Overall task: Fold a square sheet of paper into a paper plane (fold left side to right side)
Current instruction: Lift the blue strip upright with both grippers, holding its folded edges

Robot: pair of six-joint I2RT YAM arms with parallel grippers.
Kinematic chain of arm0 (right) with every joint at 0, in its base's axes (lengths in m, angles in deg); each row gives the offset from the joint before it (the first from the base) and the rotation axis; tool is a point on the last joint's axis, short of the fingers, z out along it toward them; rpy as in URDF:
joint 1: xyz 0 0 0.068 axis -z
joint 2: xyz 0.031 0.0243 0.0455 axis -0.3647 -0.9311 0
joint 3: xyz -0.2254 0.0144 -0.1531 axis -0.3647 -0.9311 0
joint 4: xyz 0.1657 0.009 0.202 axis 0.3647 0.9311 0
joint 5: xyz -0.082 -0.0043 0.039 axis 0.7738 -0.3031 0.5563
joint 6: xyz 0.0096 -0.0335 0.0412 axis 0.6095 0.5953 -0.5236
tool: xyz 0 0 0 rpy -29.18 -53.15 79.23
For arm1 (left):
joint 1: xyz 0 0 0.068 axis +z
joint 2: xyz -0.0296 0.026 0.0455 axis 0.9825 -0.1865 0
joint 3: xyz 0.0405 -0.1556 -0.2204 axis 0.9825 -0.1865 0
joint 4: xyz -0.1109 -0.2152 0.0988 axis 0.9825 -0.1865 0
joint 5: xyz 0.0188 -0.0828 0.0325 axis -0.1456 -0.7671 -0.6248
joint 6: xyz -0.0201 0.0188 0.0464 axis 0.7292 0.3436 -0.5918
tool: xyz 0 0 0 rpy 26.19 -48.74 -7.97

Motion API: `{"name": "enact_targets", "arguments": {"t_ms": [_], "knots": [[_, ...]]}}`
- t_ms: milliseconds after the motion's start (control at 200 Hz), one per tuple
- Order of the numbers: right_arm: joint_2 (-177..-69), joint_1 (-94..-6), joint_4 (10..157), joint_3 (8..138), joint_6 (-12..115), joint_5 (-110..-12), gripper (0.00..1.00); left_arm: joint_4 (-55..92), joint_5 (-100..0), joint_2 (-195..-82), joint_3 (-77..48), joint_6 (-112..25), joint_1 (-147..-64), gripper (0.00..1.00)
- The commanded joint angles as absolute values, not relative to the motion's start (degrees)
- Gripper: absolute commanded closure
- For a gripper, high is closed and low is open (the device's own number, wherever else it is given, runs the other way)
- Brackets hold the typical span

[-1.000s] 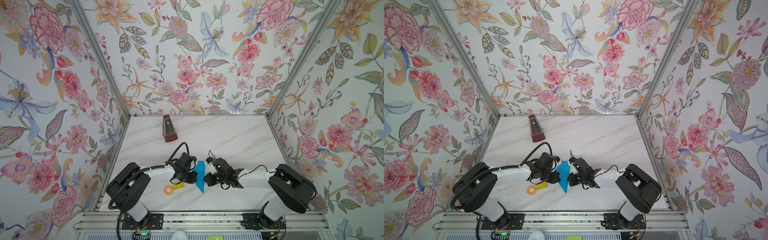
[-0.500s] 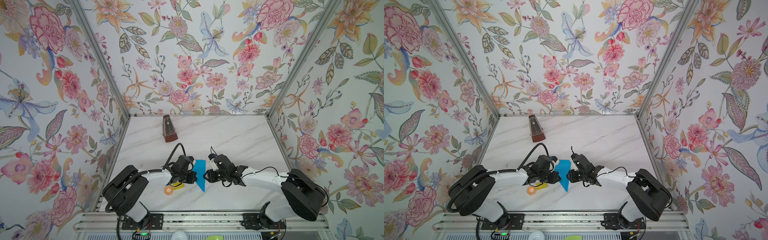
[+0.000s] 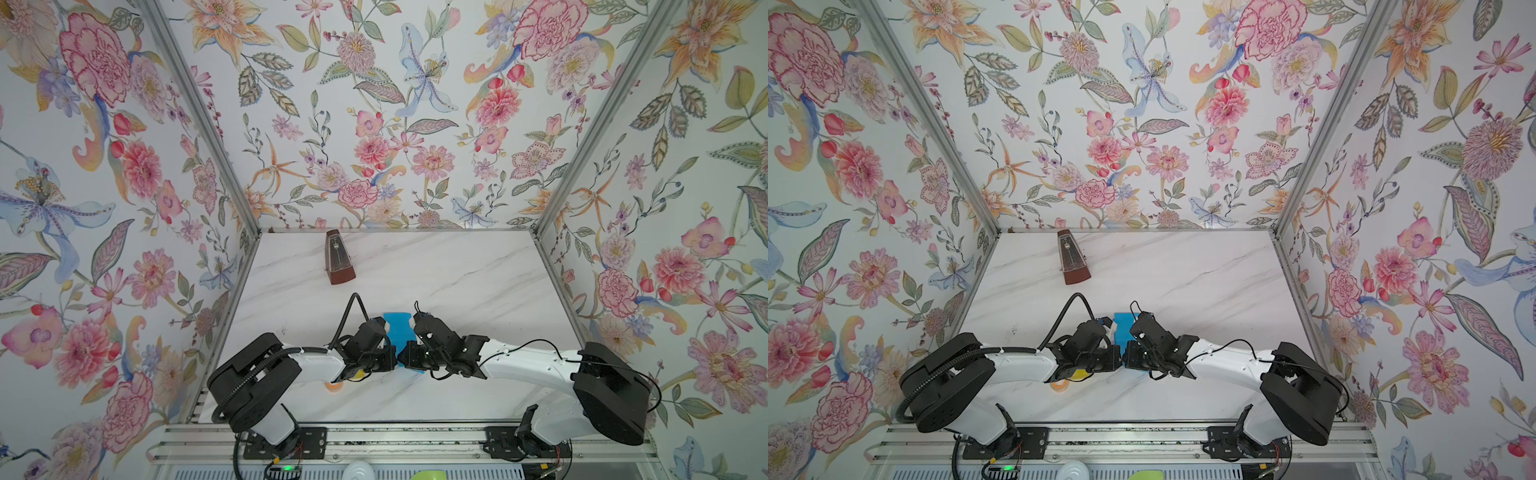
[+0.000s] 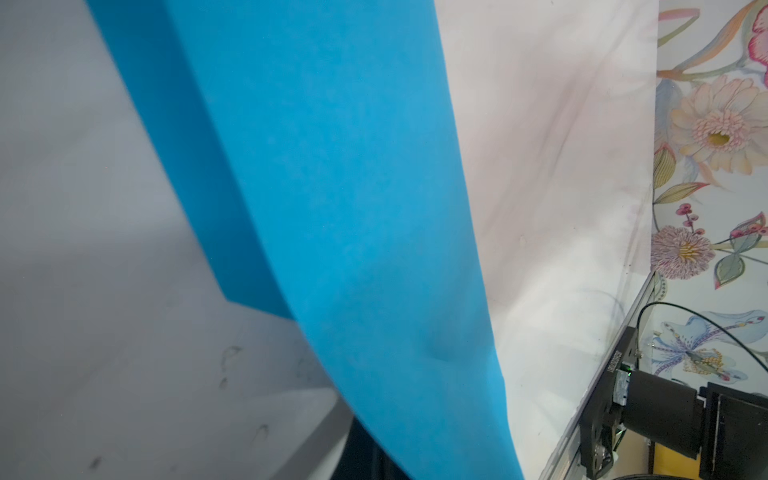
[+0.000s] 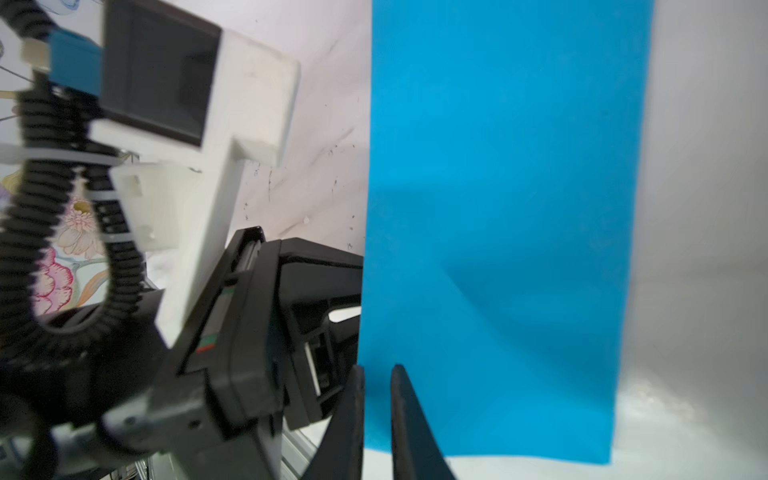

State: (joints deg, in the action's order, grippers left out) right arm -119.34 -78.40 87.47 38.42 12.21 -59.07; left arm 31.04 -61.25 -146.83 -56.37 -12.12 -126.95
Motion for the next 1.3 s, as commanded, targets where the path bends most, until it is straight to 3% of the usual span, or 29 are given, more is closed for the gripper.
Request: {"name": "enact_targets", "arguments": {"t_ms": [0, 230, 651, 851, 1296], "knots": [[-120.3, -78.5, 88.1, 39.5, 8.7, -56.2, 0.82, 28.4, -59.2, -149.1, -58.6, -9.5, -127.7, 1.0], [-115.5, -76.6, 94.2, 40.4, 19.4, -56.2, 0.68, 25.5, -58.8, -146.6, -57.4, -11.2, -127.7, 1.0], [-109.9, -77.7, 95.0, 37.3, 41.5, -58.1, 0.57, 18.9, -58.4, -139.2, -54.1, -14.1, -127.0, 0.99], [-111.3, -78.6, 92.5, 36.8, 43.4, -59.7, 0.5, 21.8, -60.7, -139.1, -53.9, -13.8, -125.8, 0.97], [-115.2, -79.1, 89.6, 36.5, 45.1, -59.0, 0.48, 31.1, -65.8, -140.3, -55.5, -10.6, -122.8, 0.97]]}}
